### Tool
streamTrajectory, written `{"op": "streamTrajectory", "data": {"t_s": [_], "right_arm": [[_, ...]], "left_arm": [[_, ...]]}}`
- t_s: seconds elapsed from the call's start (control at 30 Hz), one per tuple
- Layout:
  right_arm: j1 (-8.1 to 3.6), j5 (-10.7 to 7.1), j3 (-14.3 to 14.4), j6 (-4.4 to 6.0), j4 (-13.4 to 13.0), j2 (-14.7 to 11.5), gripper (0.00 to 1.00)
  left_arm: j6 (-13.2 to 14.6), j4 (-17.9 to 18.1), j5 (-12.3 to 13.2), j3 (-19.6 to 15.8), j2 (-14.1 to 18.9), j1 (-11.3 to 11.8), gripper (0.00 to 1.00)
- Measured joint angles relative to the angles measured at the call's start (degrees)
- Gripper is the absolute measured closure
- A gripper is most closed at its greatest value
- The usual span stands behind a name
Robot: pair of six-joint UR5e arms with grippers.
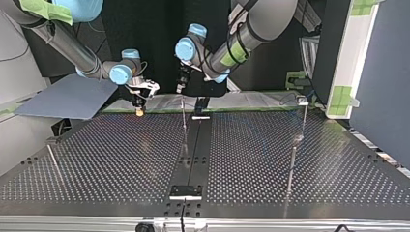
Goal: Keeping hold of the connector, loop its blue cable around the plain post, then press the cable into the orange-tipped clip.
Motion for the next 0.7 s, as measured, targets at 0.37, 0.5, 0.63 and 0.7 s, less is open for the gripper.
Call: {"op": "streamTrajectory", "data": {"t_s": [0.37, 0.5, 0.63, 0.7], "right_arm": [[0.11, -0.08, 0.02, -0.03, 0.05, 0.02, 0.98], [0.18, -0.08, 0.02, -0.03, 0.13, 0.02, 0.98], [0.18, -0.09, 0.01, -0.03, 0.27, 0.01, 0.98], [0.18, -0.09, 0.01, -0.03, 0.29, 0.01, 0.98]], "left_arm": [[-2.93, -1.6, -4.2, 0.01, 0.0, -0.22, 0.0], [-3.19, -2.47, -5.96, 0.0, 0.01, -0.35, 0.0], [-3.23, -2.71, -6.6, 0.0, 0.01, -0.49, 0.0], [-3.23, -2.75, -6.71, 0.0, 0.01, -0.54, 0.0]]}}
